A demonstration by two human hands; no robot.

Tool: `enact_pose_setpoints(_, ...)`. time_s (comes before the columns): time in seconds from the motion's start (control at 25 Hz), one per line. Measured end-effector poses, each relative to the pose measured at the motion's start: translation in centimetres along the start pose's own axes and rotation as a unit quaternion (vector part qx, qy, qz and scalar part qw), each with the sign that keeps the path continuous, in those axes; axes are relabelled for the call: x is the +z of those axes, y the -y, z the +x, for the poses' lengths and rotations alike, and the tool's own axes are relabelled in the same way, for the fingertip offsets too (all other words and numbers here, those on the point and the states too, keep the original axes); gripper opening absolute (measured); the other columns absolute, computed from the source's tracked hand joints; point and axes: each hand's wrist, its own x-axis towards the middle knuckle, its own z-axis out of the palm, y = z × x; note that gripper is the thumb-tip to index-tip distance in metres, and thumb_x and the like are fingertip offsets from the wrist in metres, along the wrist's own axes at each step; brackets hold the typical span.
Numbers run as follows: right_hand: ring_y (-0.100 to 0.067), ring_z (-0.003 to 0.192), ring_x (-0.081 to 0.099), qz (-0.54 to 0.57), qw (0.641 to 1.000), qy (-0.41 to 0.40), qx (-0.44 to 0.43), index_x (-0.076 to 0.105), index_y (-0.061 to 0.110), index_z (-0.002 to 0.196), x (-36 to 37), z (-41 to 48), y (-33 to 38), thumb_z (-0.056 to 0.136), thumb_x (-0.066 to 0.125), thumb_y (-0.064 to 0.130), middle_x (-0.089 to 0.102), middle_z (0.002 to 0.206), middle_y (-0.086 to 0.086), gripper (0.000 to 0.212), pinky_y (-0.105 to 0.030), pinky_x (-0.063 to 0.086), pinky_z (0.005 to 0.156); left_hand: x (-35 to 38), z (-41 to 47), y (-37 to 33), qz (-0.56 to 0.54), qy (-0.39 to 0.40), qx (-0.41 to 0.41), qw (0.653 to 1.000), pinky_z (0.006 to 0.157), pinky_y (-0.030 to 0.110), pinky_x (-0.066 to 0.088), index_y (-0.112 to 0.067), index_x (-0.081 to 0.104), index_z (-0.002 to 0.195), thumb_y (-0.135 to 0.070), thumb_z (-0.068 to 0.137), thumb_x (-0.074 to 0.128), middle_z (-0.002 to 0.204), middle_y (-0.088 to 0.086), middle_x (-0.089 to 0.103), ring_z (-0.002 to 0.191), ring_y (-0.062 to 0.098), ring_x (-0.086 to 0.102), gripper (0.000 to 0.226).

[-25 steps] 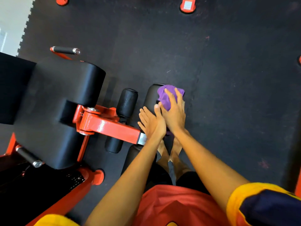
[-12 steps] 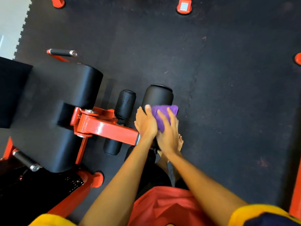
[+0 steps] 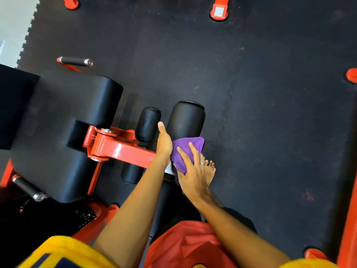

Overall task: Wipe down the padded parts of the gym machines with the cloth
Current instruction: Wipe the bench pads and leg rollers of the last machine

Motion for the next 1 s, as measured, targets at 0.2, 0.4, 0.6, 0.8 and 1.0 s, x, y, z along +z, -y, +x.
enact_pose_setpoints(0.2, -0.023, 0.146, 0.029, 0.198, 0.972, 0.028, 0.125, 0.047, 0.043, 0.147, -0.9, 8.4, -0.5, 0.096, 0.065, 0.032, 0.02, 0.166, 0.017, 0.055, -0.04, 0.045, 0.102, 3.1, -4.9, 0.6, 0.125, -0.102, 0.111, 0.981, 0.12, 0.051, 0.025, -0.009, 0.048, 0.146, -0.073, 0.088, 0.016, 0.154, 0.012, 0.046, 0.145, 0.028, 0.037, 0.092)
enact_pose_setpoints(0.4, -0.032, 0.146, 0.029, 0.172, 0.979, 0.023, 0.105, 0.046, 0.043, 0.147, -1.2, 11.5, -0.5, 0.099, 0.063, 0.034, 0.019, 0.166, 0.014, 0.052, -0.046, 0.049, 0.099, 1.5, -4.5, 0.7, 0.072, -0.074, 0.145, 0.984, 0.122, 0.049, 0.026, -0.011, 0.046, 0.149, -0.066, 0.095, 0.024, 0.156, 0.008, 0.044, 0.146, 0.025, 0.037, 0.08)
enact_pose_setpoints(0.6, -0.033, 0.151, 0.025, 0.029, 0.993, 0.104, 0.044, 0.03, 0.046, 0.158, -0.8, 1.3, 0.7, 0.097, 0.064, 0.035, 0.007, 0.171, 0.01, 0.07, -0.048, 0.043, 0.106, 0.6, 1.1, -0.2, 0.067, -0.029, 0.03, 0.997, 0.12, 0.047, 0.031, -0.021, 0.052, 0.147, -0.091, 0.076, 0.012, 0.15, 0.005, 0.053, 0.138, 0.024, 0.048, 0.107)
enact_pose_setpoints(0.8, -0.026, 0.147, 0.03, 0.219, 0.964, 0.077, 0.129, 0.038, 0.051, 0.15, -1.5, 7.3, 0.0, 0.099, 0.06, 0.041, 0.018, 0.165, 0.011, 0.056, -0.037, 0.043, 0.105, 3.0, -5.4, -1.0, 0.172, -0.094, 0.108, 0.975, 0.123, 0.047, 0.017, -0.01, 0.039, 0.153, -0.056, 0.106, 0.02, 0.161, 0.01, 0.036, 0.151, 0.027, 0.028, 0.068)
enact_pose_setpoints(1.0, -0.038, 0.144, 0.028, 0.071, 0.994, 0.057, 0.061, 0.047, 0.042, 0.147, -1.5, 14.7, -0.3, 0.098, 0.058, 0.039, 0.025, 0.164, 0.009, 0.05, -0.05, 0.046, 0.105, 2.0, -5.1, 0.4, 0.12, -0.018, 0.148, 0.982, 0.127, 0.043, 0.006, -0.013, 0.029, 0.158, -0.049, 0.108, 0.021, 0.168, 0.003, 0.02, 0.156, 0.017, 0.011, 0.062)
